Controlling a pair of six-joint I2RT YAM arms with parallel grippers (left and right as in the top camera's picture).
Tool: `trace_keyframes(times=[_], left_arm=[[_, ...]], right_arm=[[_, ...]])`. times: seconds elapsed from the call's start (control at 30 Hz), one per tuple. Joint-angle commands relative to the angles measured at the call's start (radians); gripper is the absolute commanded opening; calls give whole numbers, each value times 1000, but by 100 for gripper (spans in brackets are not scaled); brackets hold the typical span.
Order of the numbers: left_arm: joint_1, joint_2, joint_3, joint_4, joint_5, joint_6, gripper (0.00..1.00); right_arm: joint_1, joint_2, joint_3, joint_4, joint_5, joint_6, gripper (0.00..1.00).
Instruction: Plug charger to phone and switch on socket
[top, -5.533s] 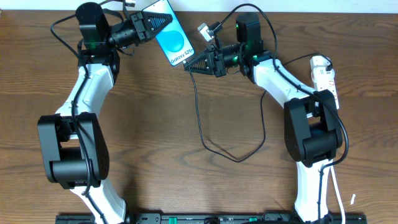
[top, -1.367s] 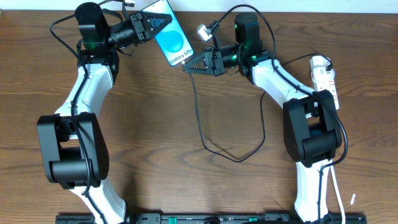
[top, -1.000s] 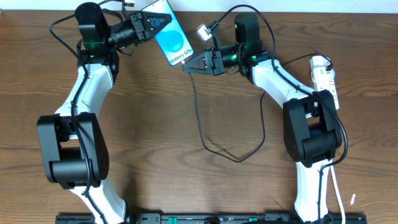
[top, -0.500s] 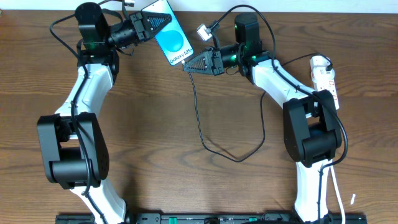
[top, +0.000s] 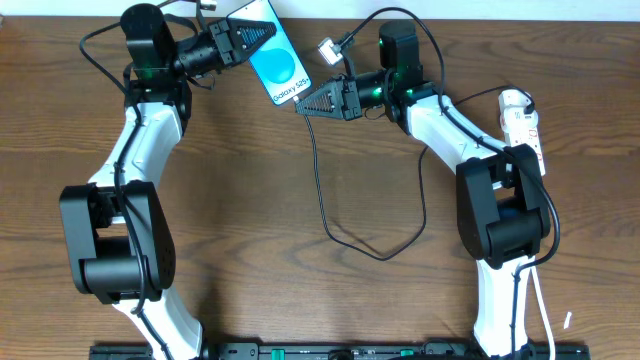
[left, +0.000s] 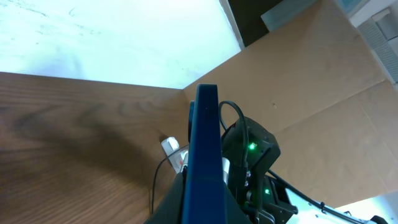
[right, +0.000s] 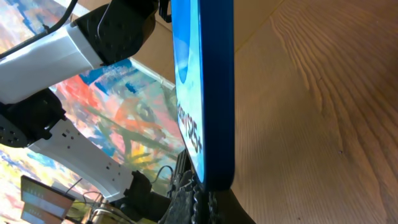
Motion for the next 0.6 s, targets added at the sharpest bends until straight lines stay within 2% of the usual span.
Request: trace_keyframes(times=[0.0, 0.57], left_arm=[[-10, -36, 14, 7, 36, 29, 8], [-10, -36, 14, 7, 36, 50, 7]], right_arm=[[-11, -32, 0, 6, 10, 10, 1], [-15, -32, 0, 6, -13, 10, 1]])
